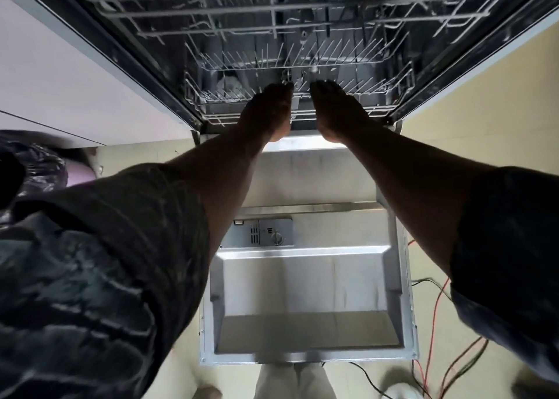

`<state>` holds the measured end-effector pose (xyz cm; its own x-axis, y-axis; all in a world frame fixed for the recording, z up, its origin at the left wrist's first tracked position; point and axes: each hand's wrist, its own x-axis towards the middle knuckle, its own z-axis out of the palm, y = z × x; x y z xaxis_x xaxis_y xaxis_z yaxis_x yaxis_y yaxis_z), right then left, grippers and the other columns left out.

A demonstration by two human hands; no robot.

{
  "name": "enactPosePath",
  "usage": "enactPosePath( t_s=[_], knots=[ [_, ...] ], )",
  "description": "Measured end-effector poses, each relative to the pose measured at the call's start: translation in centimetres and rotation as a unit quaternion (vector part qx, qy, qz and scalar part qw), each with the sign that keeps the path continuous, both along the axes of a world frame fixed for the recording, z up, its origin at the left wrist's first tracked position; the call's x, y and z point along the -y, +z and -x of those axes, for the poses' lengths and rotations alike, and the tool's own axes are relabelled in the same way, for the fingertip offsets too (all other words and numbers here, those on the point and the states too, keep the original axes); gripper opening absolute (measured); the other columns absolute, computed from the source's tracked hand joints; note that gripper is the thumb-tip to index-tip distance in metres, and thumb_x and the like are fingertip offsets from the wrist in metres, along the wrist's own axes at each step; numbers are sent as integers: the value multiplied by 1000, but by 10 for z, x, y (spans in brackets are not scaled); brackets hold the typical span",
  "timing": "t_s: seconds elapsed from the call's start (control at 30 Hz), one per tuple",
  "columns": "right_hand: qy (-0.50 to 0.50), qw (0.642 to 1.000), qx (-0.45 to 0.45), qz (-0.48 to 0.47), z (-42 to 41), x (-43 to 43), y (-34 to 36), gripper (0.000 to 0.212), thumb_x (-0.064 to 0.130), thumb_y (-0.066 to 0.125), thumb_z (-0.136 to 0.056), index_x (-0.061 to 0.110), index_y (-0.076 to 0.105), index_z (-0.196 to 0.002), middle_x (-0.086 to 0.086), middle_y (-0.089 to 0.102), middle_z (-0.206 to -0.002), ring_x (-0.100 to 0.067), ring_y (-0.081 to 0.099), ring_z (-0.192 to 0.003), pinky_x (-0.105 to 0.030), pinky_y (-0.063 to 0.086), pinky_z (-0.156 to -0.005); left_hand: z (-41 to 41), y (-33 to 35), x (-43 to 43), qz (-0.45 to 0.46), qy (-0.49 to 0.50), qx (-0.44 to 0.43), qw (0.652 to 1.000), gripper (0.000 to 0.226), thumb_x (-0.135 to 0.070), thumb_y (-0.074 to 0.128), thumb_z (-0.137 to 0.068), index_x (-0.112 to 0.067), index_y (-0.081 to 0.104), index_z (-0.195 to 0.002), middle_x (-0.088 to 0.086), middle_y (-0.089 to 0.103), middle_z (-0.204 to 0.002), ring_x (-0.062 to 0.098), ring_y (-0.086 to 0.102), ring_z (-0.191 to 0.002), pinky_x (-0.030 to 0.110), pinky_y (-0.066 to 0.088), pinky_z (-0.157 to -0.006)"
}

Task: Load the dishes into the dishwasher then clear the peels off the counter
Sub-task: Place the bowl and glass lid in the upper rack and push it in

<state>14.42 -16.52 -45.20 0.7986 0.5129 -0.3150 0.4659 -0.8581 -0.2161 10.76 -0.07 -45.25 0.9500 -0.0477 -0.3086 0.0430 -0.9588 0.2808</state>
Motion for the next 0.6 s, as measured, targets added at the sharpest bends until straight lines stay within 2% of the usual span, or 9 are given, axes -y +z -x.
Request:
enactPosePath(
  t_s=[0.17, 0.3, 0.4, 0.5, 0.6],
  knots=[
    [-4, 1000, -10, 2, 4, -1, 0, 71, -3, 50, -91, 2, 23, -156, -19, 32, -158, -36, 26, -148, -53, 38, -113, 5, -8, -1, 16, 9, -4, 1000, 80, -14, 73, -85, -9, 30, -153, 17, 44, -149, 33, 43, -139, 42, 44, -111],
    [-8, 1000, -19, 17, 22, 2, 6, 67, 0, 44, -93, 2, 22, -156, -18, 32, -157, -35, 25, -148, -52, 40, -112, 22, -3, 7, 8, 2, -14, 1000, 76, -17, 69, -86, -6, 32, -151, 17, 45, -148, 34, 42, -138, 45, 42, -112],
    [-1, 999, -29, 23, 42, 9, 8, 69, 1, 50, -92, 3, 24, -156, -17, 33, -156, -34, 27, -147, -51, 43, -109, 42, -2, 15, 2, 7, -25, 1000, 80, -17, 70, -87, -4, 28, -153, 18, 42, -150, 34, 40, -140, 42, 37, -115],
    [12, 998, -49, 32, 66, 16, 10, 71, 3, 49, -95, 1, 16, -158, -17, 23, -162, -36, 16, -152, -50, 40, -112, 66, 1, 23, 0, -1, -41, 999, 89, -21, 71, -88, -4, 17, -157, 18, 33, -157, 32, 31, -145, 40, 33, -118],
    [14, 997, -56, 55, 89, 22, 14, 72, 4, 47, -97, 1, 9, -159, -17, 15, -165, -34, 10, -154, -49, 39, -113, 89, 7, 30, 5, 5, -53, 999, 89, -24, 70, -89, -6, 17, -157, 16, 31, -157, 31, 30, -146, 42, 40, -113]
  ],
)
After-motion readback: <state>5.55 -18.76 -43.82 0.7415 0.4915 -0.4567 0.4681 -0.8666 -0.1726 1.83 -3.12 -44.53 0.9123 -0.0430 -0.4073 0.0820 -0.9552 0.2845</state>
